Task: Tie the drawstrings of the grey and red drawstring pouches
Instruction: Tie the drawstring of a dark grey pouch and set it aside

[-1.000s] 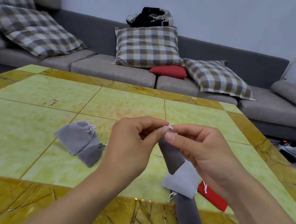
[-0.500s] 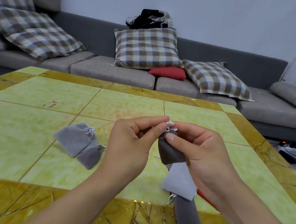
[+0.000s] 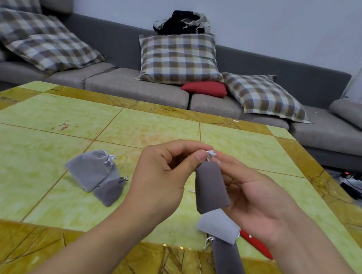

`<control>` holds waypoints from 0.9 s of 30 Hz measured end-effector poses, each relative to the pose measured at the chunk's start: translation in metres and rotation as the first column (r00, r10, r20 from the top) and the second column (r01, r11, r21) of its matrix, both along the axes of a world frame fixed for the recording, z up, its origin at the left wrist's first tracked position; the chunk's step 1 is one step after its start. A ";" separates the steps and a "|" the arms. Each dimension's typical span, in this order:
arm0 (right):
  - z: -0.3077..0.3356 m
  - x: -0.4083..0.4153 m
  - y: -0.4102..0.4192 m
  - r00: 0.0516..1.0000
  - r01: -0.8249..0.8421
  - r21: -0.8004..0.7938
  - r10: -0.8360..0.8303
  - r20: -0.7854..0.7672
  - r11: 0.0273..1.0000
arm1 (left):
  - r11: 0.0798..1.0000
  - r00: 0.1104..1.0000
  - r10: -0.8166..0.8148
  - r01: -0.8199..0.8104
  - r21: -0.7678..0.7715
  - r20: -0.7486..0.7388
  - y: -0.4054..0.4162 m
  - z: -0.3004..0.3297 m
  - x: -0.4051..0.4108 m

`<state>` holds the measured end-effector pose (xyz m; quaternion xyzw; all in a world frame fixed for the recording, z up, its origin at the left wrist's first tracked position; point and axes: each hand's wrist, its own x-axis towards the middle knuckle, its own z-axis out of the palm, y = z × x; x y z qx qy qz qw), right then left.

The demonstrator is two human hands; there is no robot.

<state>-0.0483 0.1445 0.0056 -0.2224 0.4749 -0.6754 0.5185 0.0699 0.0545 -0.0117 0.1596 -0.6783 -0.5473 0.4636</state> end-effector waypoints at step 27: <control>-0.005 0.004 0.001 0.936 0.074 0.044 -0.054 -0.348 0.996 | 0.987 0.985 0.157 -0.156 -0.022 0.073 0.003 -0.012 -0.003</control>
